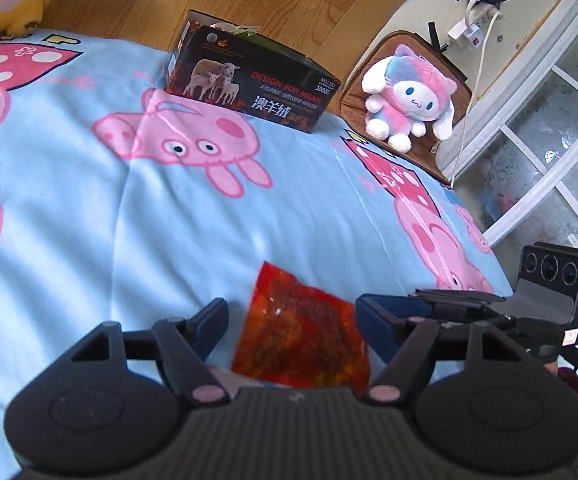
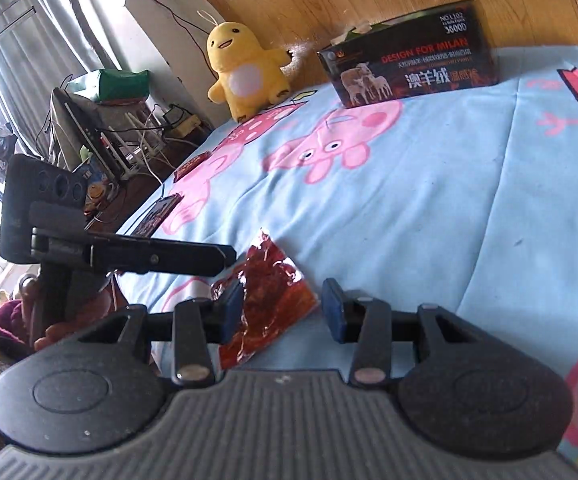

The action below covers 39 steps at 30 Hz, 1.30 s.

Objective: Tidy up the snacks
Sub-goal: 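Lower the left tool onto the orange-red jelly bag and grasp it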

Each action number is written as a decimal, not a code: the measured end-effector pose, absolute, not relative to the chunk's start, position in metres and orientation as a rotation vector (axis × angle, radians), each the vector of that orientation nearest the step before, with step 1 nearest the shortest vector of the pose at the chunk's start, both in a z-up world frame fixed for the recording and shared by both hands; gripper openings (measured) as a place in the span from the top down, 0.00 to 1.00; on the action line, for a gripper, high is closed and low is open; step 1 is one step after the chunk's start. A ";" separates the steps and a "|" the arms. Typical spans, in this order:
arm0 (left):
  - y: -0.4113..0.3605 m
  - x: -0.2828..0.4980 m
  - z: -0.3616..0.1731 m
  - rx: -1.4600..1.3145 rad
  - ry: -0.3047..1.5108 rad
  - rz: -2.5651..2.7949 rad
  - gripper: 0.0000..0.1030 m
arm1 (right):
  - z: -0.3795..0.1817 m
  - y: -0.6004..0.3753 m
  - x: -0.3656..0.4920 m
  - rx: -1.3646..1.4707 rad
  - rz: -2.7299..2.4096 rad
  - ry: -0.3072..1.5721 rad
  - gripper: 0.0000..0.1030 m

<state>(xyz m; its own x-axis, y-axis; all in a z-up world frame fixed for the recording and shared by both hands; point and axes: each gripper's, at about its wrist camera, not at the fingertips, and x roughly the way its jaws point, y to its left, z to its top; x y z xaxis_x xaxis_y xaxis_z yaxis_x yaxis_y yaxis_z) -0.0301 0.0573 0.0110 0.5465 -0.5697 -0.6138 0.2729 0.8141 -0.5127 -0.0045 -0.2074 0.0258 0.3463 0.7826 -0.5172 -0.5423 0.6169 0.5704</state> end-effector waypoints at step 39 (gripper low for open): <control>0.027 -0.004 0.009 -0.437 0.924 -0.626 0.35 | -0.007 -0.267 0.017 0.772 0.832 1.001 0.91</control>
<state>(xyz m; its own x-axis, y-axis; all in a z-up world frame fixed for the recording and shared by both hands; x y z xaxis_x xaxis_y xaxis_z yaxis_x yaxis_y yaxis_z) -0.0036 0.0274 0.0092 0.4487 -0.6653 -0.5967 0.3073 0.7418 -0.5960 0.0174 -0.2669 -0.0068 0.3033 0.8669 -0.3957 -0.2306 0.4697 0.8522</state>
